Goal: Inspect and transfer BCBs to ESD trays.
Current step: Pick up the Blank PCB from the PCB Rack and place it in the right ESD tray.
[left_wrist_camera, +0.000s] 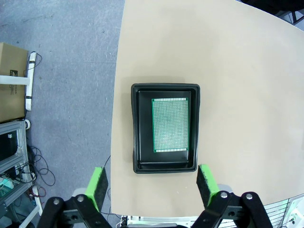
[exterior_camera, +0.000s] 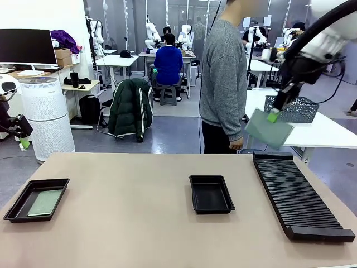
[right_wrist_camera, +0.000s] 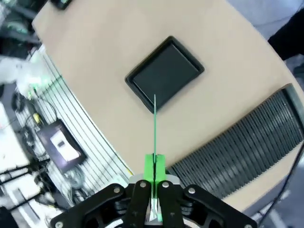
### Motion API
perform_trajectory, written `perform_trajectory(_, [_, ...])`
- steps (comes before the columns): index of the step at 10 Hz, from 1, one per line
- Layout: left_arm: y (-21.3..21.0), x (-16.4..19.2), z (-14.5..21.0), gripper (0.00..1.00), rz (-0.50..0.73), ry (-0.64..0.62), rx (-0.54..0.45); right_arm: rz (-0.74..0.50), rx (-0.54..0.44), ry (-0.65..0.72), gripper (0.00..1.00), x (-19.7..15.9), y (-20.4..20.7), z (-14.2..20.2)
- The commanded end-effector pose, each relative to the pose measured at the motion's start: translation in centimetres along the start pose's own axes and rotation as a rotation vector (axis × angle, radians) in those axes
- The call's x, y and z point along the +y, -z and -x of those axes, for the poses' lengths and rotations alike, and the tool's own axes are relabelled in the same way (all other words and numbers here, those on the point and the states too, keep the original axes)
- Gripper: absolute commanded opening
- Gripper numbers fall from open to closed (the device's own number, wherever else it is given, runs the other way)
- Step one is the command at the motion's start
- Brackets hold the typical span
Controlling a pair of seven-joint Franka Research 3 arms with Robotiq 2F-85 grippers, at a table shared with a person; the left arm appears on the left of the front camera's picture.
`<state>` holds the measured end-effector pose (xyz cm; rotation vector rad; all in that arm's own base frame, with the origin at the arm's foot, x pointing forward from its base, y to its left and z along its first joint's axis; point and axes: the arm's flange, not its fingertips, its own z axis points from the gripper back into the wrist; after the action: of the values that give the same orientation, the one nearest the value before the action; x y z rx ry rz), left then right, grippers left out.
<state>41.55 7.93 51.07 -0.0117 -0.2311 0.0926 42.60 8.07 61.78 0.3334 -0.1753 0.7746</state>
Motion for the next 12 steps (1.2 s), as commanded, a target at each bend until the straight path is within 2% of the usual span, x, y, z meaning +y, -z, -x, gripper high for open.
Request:
perform_trajectory(1, [0.3, 0.1, 0.2, 1.0, -0.001, 0.001, -0.012, 0.006, -0.068, 0.164, 0.02, 2.6, 4.3, -0.7])
perform_trajectory(4, [0.3, 0.1, 0.2, 1.0, -0.001, 0.001, -0.012, -0.032, -0.085, 0.386, 0.02, 6.0, 10.2, -2.1])
perform_trajectory(7, [0.3, 0.1, 0.2, 1.0, -0.001, 0.001, -0.012, -0.084, -0.089, 0.549, 0.02, 8.0, 15.0, -2.3])
perform_trajectory(9, [0.3, 0.1, 0.2, 1.0, -0.001, 0.001, -0.012, -0.092, -0.107, 0.663, 0.02, 8.0, 17.7, -1.9])
perform_trajectory(12, [0.3, 0.1, 0.2, 1.0, -0.001, 0.001, -0.012, -0.105, -0.122, 0.762, 0.02, 7.7, 20.7, -0.7])
